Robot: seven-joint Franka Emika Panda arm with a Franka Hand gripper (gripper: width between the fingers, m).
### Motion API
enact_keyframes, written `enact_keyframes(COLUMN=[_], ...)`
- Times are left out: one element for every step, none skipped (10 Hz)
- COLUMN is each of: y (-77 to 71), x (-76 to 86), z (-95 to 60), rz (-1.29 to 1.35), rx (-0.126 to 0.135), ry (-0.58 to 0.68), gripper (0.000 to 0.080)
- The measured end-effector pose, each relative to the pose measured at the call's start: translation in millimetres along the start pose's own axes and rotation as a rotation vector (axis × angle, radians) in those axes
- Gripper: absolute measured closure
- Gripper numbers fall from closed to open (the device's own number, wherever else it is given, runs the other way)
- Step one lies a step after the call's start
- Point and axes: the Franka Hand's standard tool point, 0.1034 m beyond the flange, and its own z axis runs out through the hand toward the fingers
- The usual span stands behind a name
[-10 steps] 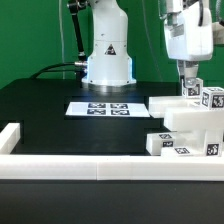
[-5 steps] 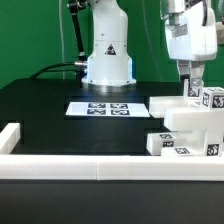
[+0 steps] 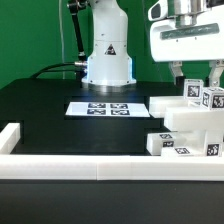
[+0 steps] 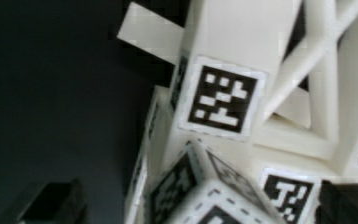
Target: Assemble chair
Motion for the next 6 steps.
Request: enact_keyframes(y=[-0.5,-1.5,-2.6,-3.1,-2.9,-1.5], x=[-1.8,-2.1,-1.8,-1.7,-0.8,3.2], z=[0.3,-0.1,-0.7,-1.0,-1.2,-1.6], rz=[-0.090,-0.151,-0.263,-0.343,-0.421,-0.523], rx=[-0.004,-0.006,-0.011,-0.016,-0.024,-0.027], ry=[0.002,0.003,0.010,0.015,0.021,0.023], gripper=[0.0150,0.0150,0.0150,0.0150,0.0150,0.0150])
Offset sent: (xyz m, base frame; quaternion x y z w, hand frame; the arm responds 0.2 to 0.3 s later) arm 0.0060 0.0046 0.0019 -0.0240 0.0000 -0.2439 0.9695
